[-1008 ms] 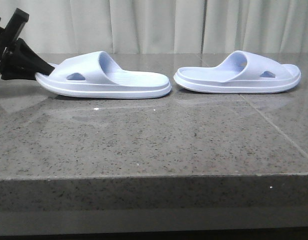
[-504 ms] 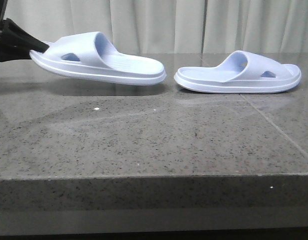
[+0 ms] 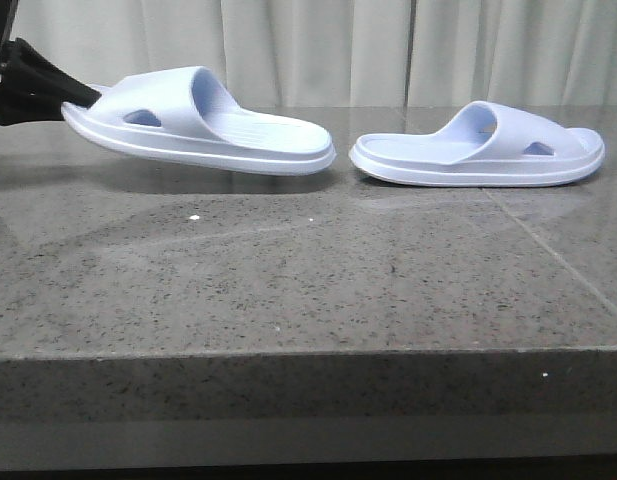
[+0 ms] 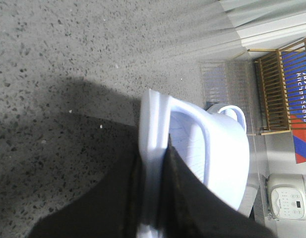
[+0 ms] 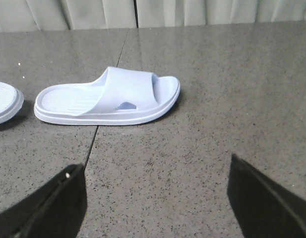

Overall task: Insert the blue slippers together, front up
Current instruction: 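Grasp the heel of the other slipper with the right gripper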

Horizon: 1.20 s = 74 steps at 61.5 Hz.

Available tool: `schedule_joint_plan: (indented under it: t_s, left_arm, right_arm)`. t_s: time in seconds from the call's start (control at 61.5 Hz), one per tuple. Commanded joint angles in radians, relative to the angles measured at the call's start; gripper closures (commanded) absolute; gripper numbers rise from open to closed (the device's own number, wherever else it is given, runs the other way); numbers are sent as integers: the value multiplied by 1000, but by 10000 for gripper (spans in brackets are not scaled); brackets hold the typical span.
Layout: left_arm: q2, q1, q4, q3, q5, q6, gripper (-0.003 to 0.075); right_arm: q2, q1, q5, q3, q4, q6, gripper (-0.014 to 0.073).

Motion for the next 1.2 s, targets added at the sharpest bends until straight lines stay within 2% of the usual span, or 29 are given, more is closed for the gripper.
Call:
schedule_joint_plan:
  t_s: [0.0,0.309,0.423,0.536,0.634,0.764,0.878,1.04,1.187]
  left_arm:
    - [-52,1,-73,-31,96,-6,741]
    - [-52,1,-73,-31,94,-6,741]
    - [-52,1,-73,-31,94,-6,741]
    - [-52,1,-73,-31,92,-6,741]
    - [-52,1,-73,-31,92,-6,741]
    - [-52,1,-73,-31,92,-6,741]
    - [-52,1,-73,-31,82,-5,741]
    - [-52,1,-73,-31,77,-5,741]
    - [-52,1,-73,-31,77,-5,741]
  right_arm:
    - [118,-4,-71,-64,6,19,-6]
    - [552,-14,-111,-279,37,30,-6]
    - [686,-71,-115,-379,55,30,0]
    - [790,-147,-95,-477,92,29,42]
    - [867,-201,-54,-555,120,22,91]
    - [988,-243,35,-677,168,-42,92]
    - [1096,-261,143,-782,303,-166,92]
    - [1253,-303,313,-918,583,-388,94]
    - [1355,-344,418,-993,719,-444,120]
